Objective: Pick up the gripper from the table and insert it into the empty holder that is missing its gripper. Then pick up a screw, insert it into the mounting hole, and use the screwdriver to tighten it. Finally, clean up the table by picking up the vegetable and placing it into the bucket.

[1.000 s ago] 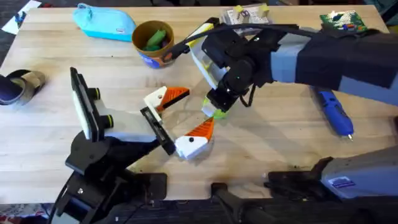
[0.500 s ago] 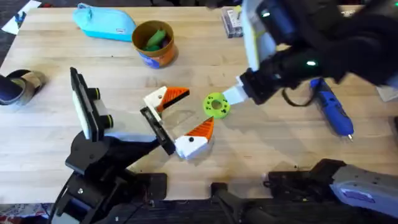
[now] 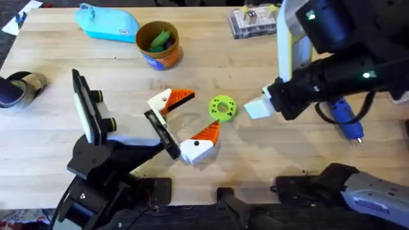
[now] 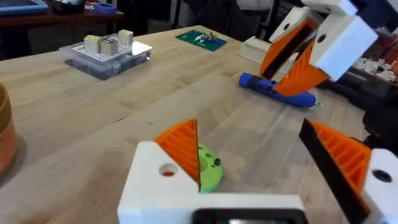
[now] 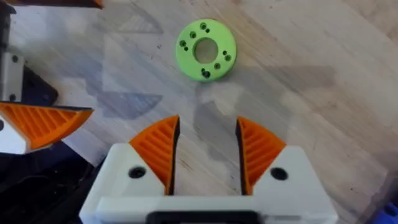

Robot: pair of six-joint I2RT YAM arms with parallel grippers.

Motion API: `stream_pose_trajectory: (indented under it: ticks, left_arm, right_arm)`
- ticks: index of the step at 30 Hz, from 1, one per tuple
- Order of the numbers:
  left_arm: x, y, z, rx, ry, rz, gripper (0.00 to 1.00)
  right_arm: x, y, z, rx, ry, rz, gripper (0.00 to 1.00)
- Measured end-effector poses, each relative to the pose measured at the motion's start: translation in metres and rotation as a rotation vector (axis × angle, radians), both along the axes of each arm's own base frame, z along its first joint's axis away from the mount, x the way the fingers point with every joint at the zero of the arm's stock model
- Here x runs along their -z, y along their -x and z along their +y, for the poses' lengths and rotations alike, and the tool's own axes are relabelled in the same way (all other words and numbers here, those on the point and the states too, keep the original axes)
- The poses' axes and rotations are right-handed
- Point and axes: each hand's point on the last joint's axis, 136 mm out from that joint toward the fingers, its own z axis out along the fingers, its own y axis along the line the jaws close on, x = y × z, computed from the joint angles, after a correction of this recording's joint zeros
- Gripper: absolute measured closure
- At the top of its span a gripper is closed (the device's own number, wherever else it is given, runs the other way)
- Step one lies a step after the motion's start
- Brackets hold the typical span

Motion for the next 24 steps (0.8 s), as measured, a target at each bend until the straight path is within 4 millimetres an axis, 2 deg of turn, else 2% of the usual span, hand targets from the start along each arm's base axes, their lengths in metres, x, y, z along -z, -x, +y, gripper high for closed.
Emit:
stream_pose_trajectory:
  ticks: [6,17,24]
  left_arm:
    - [0.000,0.000,0.000,0.000,0.000,0.000,0.013]
    - [0.000,0.000,0.000,0.000,0.000,0.000,0.013]
    - [0.000,0.000,0.000,0.000,0.000,0.000,0.013]
  right_arm:
    - [0.018,-0.010,0.008,0.000,0.032,0.043,0.478]
    - [0.071,-0.026,0.020,0.001,0.123,0.164,0.478]
    - [0.101,-0.026,0.033,-0.033,0.174,0.218,0.478]
